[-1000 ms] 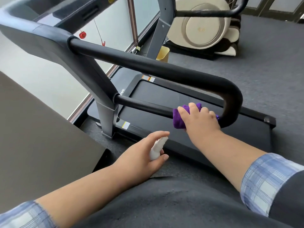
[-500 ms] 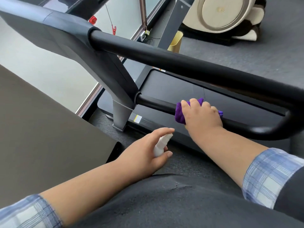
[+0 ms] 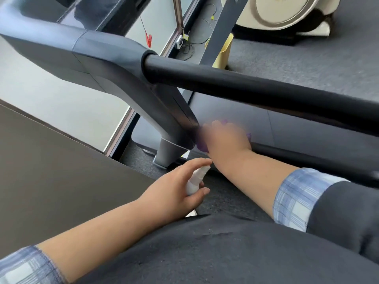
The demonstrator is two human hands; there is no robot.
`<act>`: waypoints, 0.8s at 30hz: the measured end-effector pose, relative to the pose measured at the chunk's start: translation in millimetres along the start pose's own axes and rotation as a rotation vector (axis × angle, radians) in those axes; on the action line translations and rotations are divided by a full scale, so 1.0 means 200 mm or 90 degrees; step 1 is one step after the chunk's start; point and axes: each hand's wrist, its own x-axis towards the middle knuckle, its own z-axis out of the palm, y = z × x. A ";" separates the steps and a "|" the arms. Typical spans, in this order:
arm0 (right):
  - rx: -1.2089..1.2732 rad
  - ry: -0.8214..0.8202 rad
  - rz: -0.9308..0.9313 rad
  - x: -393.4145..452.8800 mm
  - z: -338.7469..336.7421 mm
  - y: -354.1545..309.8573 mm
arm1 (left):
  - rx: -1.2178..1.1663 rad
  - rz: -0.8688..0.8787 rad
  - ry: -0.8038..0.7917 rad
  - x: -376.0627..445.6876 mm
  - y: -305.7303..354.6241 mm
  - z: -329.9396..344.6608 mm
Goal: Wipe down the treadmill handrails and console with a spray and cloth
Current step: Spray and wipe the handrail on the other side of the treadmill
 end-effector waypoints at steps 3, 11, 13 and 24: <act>0.028 0.004 0.012 0.05 0.00 -0.07 | 0.003 0.016 -0.010 0.02 -0.05 -0.07; 0.081 0.030 0.028 -0.01 0.02 0.00 | 0.020 0.147 -0.100 0.21 -0.02 -0.13; 0.073 0.036 0.050 -0.06 0.02 0.07 | 0.018 0.186 -0.129 0.26 0.02 -0.11; 0.027 0.056 0.278 -0.59 0.07 0.58 | -0.024 0.287 -0.197 0.38 0.17 0.11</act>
